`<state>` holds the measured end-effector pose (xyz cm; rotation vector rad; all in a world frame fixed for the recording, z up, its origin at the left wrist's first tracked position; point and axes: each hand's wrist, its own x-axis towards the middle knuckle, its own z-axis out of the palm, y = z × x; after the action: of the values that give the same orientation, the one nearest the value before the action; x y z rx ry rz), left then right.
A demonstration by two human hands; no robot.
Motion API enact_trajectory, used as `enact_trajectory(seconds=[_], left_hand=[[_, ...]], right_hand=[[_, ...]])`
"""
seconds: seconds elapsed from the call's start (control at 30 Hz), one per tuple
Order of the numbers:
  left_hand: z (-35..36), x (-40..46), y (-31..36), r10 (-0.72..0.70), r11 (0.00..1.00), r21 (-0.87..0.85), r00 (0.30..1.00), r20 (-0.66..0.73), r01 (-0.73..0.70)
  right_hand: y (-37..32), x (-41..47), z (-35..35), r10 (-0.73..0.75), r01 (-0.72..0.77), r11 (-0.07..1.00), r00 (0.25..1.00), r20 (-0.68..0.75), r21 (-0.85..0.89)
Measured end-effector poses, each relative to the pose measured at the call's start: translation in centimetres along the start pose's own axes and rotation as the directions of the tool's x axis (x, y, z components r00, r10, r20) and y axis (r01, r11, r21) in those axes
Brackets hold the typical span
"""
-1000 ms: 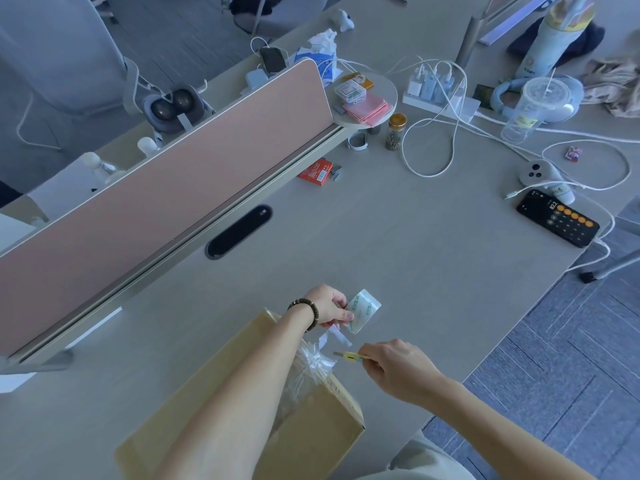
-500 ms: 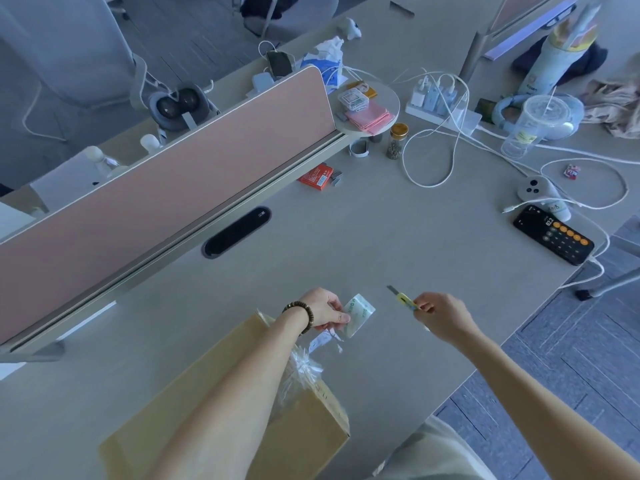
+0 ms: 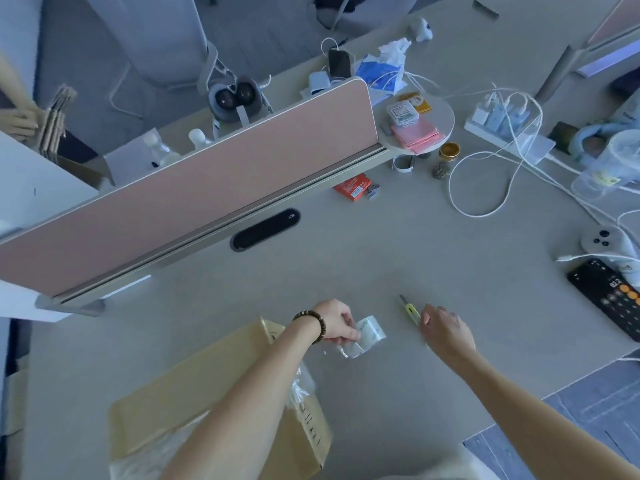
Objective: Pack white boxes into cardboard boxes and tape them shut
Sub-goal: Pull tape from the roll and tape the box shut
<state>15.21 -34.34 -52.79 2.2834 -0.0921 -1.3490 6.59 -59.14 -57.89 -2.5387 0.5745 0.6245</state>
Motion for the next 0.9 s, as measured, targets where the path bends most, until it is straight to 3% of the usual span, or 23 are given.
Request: enact_trajectory(seconds=[0.07, 0.17, 0.23, 0.33, 0.67, 0.9], left_hand=[[0.0, -0.1, 0.3, -0.017, 1.000, 0.006, 1.000, 0.000, 0.017], [0.0, -0.1, 0.7, -0.040, 0.999, 0.000, 0.999, 0.016, 0.040], [-0.1, -0.2, 1.1, -0.052, 0.999, 0.001, 0.999, 0.014, 0.052], [-0.4, -0.4, 1.6, -0.062, 0.998, 0.012, 0.998, 0.001, 0.062], [-2.8, -1.3, 2.4, -0.082, 0.979, 0.190, 0.996, 0.042, 0.073], [-3.9, -1.8, 2.9, -0.094, 0.970, 0.218, 0.993, -0.070, 0.107]], right_hand=[[-0.1, 0.2, 0.2, -0.119, 0.109, 0.990, 0.985, -0.121, -0.090], [-1.8, 0.4, 0.2, -0.257, 0.282, 0.952, 0.948, -0.187, 0.119], [-3.5, 0.6, 0.0, -0.386, 0.373, 0.888, 0.922, -0.003, 0.270], [-5.4, 0.6, -0.2, -0.515, 0.437, 0.847, 0.817, 0.261, 0.302], [-7.6, 0.4, -0.9, -0.457, 0.458, 0.884, 0.801, 0.386, 0.096], [-7.2, 1.3, -1.6, -0.385, 0.383, 0.919, 0.816, 0.431, 0.095]])
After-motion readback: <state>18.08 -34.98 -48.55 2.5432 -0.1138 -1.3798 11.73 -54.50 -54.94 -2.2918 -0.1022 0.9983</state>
